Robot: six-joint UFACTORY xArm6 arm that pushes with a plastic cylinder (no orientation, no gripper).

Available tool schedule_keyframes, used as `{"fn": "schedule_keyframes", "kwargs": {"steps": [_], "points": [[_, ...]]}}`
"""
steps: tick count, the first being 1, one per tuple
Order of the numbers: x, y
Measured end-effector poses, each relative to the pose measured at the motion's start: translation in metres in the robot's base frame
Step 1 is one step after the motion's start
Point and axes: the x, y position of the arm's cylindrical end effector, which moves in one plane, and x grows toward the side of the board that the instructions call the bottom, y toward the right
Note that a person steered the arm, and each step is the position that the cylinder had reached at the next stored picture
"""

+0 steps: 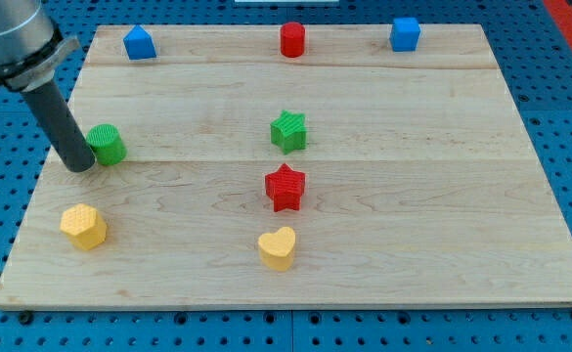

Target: Slide the green circle below the red circle

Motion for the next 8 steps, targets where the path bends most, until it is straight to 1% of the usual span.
{"fn": "schedule_keyframes", "kwargs": {"steps": [1, 2, 3, 4, 5, 6, 7, 8], "points": [[-0.014, 0.069], [-0.069, 0.082], [-0.075, 0.066], [-0.043, 0.020], [-0.097, -0.007], [-0.109, 0.063], [-0.110, 0.149], [-0.126, 0.065]]}}
